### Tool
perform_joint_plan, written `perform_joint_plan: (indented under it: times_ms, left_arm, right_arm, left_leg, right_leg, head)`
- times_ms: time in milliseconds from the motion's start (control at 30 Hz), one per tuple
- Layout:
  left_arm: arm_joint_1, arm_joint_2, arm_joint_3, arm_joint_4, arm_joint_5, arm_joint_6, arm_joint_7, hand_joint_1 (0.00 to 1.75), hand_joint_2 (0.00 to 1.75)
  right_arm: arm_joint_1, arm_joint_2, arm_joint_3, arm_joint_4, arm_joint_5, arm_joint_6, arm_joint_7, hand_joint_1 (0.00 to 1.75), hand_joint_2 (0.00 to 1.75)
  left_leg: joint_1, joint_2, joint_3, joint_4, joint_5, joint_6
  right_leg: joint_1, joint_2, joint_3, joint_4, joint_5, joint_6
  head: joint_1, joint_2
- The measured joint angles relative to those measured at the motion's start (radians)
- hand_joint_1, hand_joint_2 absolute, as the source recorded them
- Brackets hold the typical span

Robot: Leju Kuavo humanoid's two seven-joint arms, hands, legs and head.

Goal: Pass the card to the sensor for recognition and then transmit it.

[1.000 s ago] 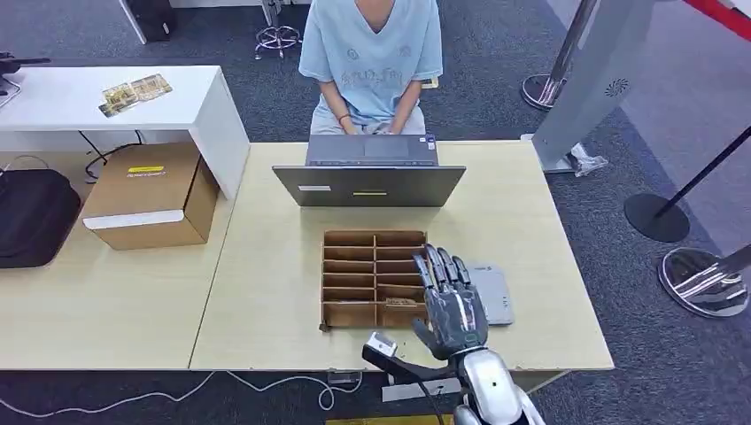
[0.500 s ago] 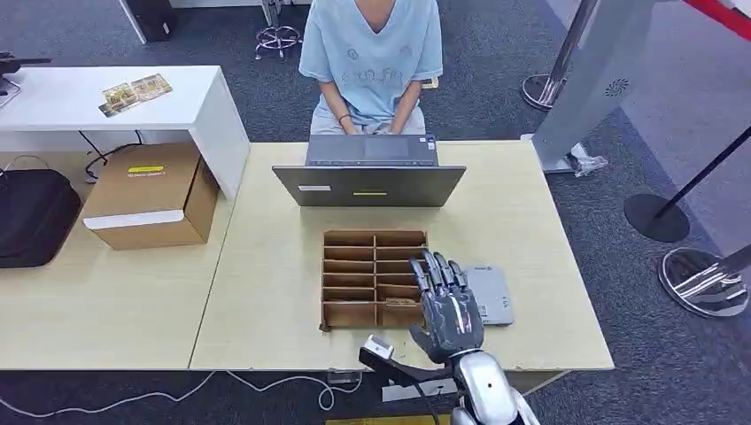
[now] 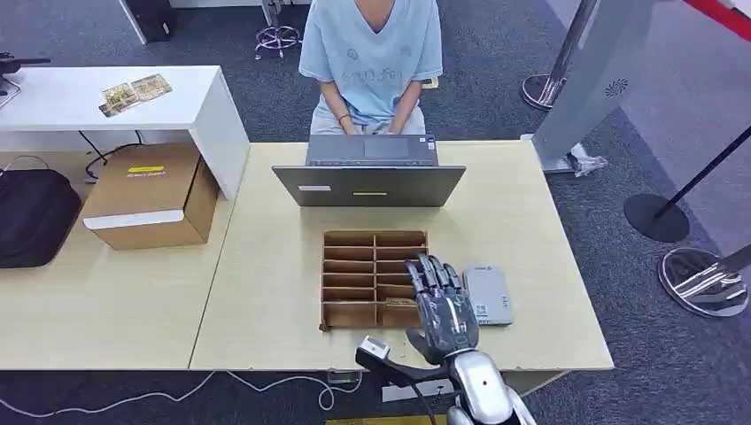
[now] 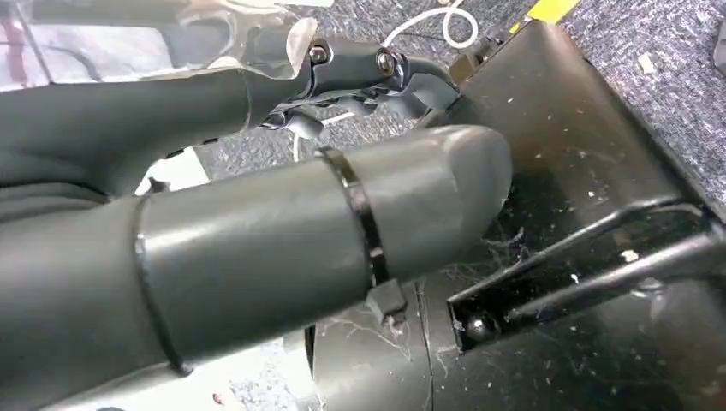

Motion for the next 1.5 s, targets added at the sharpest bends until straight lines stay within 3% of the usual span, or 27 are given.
perform_joint_plan:
  times_ms: [267, 400, 433, 700, 1133, 1300, 1467, 1500]
  left_arm:
    - [0.001, 0.000, 0.003, 0.000, 0.004, 0.000, 0.006, 0.00, 0.00]
    - [0.001, 0.000, 0.004, 0.000, 0.007, 0.000, 0.009, 0.00, 0.00]
    - [0.001, 0.000, 0.004, 0.000, 0.008, 0.000, 0.009, 0.00, 0.00]
    - [0.001, 0.000, 0.006, 0.000, 0.012, 0.001, 0.014, 0.00, 0.00]
    - [0.003, 0.000, 0.011, 0.000, 0.018, 0.002, 0.014, 0.00, 0.00]
    - [0.003, 0.000, 0.014, 0.000, 0.019, 0.003, 0.014, 0.00, 0.00]
    - [0.003, 0.000, 0.022, 0.000, 0.021, 0.003, 0.014, 0.00, 0.00]
    - [0.003, 0.000, 0.022, 0.000, 0.021, 0.003, 0.015, 0.00, 0.00]
  right_arm:
    - [-0.002, 0.003, 0.000, 0.012, 0.000, 0.008, 0.002, 0.05, 1.75]
    - [-0.002, 0.003, 0.000, 0.016, 0.000, 0.008, 0.002, 0.23, 1.75]
    - [-0.002, 0.003, 0.000, 0.018, 0.000, 0.008, 0.002, 0.42, 1.75]
    - [-0.002, 0.003, 0.000, 0.019, 0.000, 0.008, 0.002, 0.70, 1.75]
    - [0.000, 0.003, 0.000, 0.019, 0.000, 0.009, 0.003, 0.65, 1.75]
    - [0.000, 0.003, -0.003, 0.019, 0.000, 0.009, 0.003, 0.75, 1.75]
    - [0.001, 0.003, -0.006, 0.018, 0.000, 0.009, 0.003, 1.03, 1.75]
    - [0.001, 0.003, -0.006, 0.017, 0.000, 0.009, 0.003, 0.99, 1.75]
  left_leg:
    - [0.000, 0.000, 0.000, 0.000, 0.000, 0.000]
    - [0.000, 0.000, 0.000, 0.000, 0.000, 0.000]
    - [0.000, 0.000, 0.000, 0.000, 0.000, 0.000]
    - [0.000, 0.000, 0.000, 0.000, 0.000, 0.000]
    - [0.000, 0.000, 0.000, 0.000, 0.000, 0.000]
    - [0.000, 0.000, 0.000, 0.000, 0.000, 0.000]
    - [0.000, 0.000, 0.000, 0.000, 0.000, 0.000]
    - [0.000, 0.000, 0.000, 0.000, 0.000, 0.000]
  right_leg:
    - [0.000, 0.000, 0.000, 0.000, 0.000, 0.000]
    - [0.000, 0.000, 0.000, 0.000, 0.000, 0.000]
    - [0.000, 0.000, 0.000, 0.000, 0.000, 0.000]
    - [0.000, 0.000, 0.000, 0.000, 0.000, 0.000]
    - [0.000, 0.000, 0.000, 0.000, 0.000, 0.000]
    - [0.000, 0.000, 0.000, 0.000, 0.000, 0.000]
    - [0.000, 0.000, 0.000, 0.000, 0.000, 0.000]
    - [0.000, 0.000, 0.000, 0.000, 0.000, 0.000]
  head:
    - [0.000, 0.000]
    - [0.000, 0.000]
    - [0.000, 0.000]
    - [0.000, 0.000]
    - [0.000, 0.000]
    - [0.000, 0.000]
    - [0.000, 0.000]
    - [0.000, 0.000]
